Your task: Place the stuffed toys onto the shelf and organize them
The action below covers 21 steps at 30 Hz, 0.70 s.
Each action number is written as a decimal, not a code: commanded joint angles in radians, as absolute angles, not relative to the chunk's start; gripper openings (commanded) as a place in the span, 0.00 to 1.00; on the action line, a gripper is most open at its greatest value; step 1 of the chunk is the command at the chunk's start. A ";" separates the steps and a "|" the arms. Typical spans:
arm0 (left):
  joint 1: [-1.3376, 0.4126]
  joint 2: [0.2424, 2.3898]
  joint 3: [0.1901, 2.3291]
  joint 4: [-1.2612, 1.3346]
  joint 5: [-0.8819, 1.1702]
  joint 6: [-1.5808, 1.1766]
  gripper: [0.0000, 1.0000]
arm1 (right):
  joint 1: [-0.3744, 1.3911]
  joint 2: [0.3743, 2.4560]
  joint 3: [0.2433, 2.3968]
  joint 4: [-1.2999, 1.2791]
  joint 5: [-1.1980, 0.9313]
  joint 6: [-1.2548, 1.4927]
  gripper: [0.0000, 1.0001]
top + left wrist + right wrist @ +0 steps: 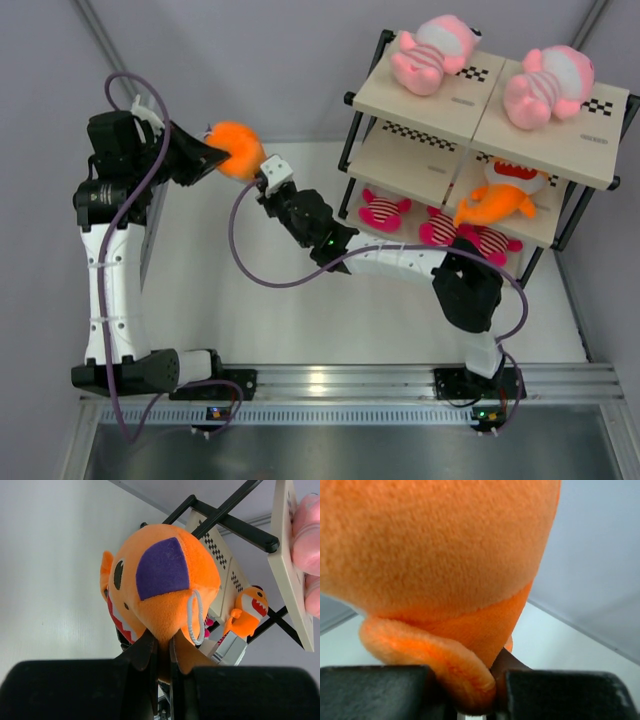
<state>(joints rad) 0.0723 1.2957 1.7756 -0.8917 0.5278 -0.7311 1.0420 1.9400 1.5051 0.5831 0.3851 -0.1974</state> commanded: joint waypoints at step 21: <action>0.072 1.302 1.841 -0.873 0.066 -0.110 0.99 | 0.930 1.252 0.940 0.222 -0.239 0.867 0.00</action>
<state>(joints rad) 0.0715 1.3201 1.8473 -0.8982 0.0719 -0.1741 0.9588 1.2930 0.9802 0.1837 -0.1871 0.6846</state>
